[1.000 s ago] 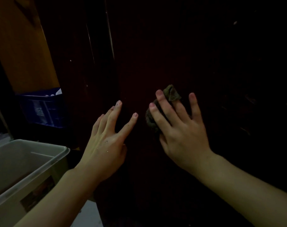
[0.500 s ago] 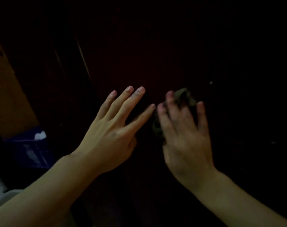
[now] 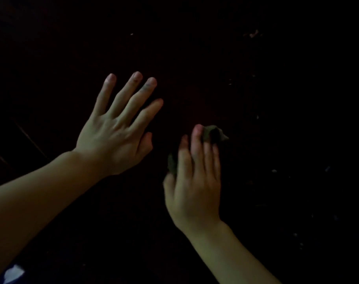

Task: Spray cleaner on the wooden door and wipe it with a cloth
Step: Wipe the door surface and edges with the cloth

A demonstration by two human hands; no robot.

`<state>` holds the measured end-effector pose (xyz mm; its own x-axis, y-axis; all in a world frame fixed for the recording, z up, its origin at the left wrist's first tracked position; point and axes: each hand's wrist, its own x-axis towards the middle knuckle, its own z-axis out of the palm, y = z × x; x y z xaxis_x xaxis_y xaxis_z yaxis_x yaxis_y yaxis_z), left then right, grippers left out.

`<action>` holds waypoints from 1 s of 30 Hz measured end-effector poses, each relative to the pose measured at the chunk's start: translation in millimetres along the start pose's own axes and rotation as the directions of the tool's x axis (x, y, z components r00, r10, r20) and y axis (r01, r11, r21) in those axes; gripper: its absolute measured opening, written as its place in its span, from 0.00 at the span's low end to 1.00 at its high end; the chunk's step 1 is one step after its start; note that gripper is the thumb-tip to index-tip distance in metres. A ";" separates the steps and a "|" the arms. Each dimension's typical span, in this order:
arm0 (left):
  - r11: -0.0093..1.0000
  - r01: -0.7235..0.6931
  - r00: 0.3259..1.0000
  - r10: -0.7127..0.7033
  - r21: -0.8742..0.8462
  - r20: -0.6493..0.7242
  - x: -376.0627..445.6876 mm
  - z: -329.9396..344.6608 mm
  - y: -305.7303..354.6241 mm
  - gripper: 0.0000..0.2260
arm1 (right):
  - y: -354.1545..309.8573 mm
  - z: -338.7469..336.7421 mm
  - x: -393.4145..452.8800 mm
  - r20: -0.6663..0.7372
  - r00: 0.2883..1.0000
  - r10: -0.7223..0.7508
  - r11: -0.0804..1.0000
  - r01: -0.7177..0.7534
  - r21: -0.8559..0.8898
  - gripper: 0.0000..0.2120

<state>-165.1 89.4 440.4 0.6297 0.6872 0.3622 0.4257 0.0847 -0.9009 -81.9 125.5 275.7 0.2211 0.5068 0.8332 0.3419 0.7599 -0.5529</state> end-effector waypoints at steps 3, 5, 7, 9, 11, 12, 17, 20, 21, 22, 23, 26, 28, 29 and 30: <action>1.000 -0.002 0.999 0.001 -0.010 -0.049 -0.3 4.0 -0.2 0.23 | -13.2 10.3 20.1 -0.014 0.996 -0.086 0.995 0.087 0.047 0.28; 1.000 0.006 0.998 -0.007 -0.015 -0.068 3.1 5.8 1.2 0.22 | -10.1 14.4 24.5 -0.054 0.993 -0.105 0.993 0.108 0.051 0.26; 1.000 0.010 0.998 -0.011 -0.016 -0.067 8.4 5.5 3.1 0.23 | 3.5 15.7 14.2 -0.116 0.992 -0.045 0.999 0.048 0.026 0.24; 1.000 0.004 0.999 -0.004 -0.004 -0.052 13.7 4.6 4.6 0.25 | 26.6 14.1 -2.6 -0.183 0.977 0.113 0.993 -0.118 -0.017 0.24; 1.000 -0.006 0.999 0.006 0.011 -0.031 20.5 3.8 8.2 0.27 | 39.9 11.6 -13.6 -0.244 0.922 0.300 0.946 -0.320 -0.048 0.25; 1.000 -0.006 1.000 0.006 0.019 -0.020 24.8 3.7 11.0 0.27 | 38.6 12.4 -12.9 -0.258 0.900 0.351 0.926 -0.375 -0.049 0.25; 1.000 -0.008 1.000 0.008 0.010 -0.019 50.3 8.7 29.2 0.27 | 2.4 21.3 31.7 -0.278 0.946 0.165 0.986 -0.168 0.013 0.23; 1.000 0.003 1.000 -0.003 0.008 -0.027 51.8 8.7 29.5 0.27 | 10.6 19.1 29.4 -0.301 0.939 0.166 0.985 -0.171 0.009 0.22; 1.000 0.003 0.999 -0.003 0.016 -0.033 51.5 8.3 29.7 0.27 | 19.5 18.0 18.6 -0.307 0.929 0.206 0.977 -0.215 0.004 0.22; 1.000 0.001 0.999 0.000 0.025 -0.032 51.4 7.5 30.6 0.28 | 29.8 17.4 4.3 -0.309 0.913 0.265 0.961 -0.278 0.003 0.24; 1.000 -0.004 1.000 0.004 0.031 -0.027 51.6 6.6 31.7 0.29 | 41.4 17.9 -12.2 -0.307 0.890 0.338 0.935 -0.354 0.005 0.25; 0.999 -0.013 1.000 0.013 0.049 0.002 53.5 5.9 34.2 0.31 | 66.7 19.0 -49.8 -0.296 0.770 0.566 0.812 -0.582 0.039 0.28; 0.998 -0.024 1.000 0.023 0.062 0.018 54.5 5.9 36.5 0.33 | 66.8 16.7 -47.7 -0.298 0.736 0.608 0.780 -0.624 0.052 0.29; 0.997 -0.034 0.999 0.032 0.065 0.022 55.1 5.6 37.7 0.34 | 61.9 14.3 -39.0 -0.293 0.769 0.569 0.811 -0.584 0.041 0.29; 0.997 -0.046 0.999 0.044 0.065 0.025 55.6 5.3 39.2 0.34 | 55.2 12.0 -28.4 -0.274 0.826 0.493 0.861 -0.507 0.021 0.29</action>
<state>-116.8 134.8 423.9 0.6317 0.7079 0.3160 0.3534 0.0998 -0.9301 -80.3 157.9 221.4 0.6011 0.6819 0.4168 0.1628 0.4061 -0.8992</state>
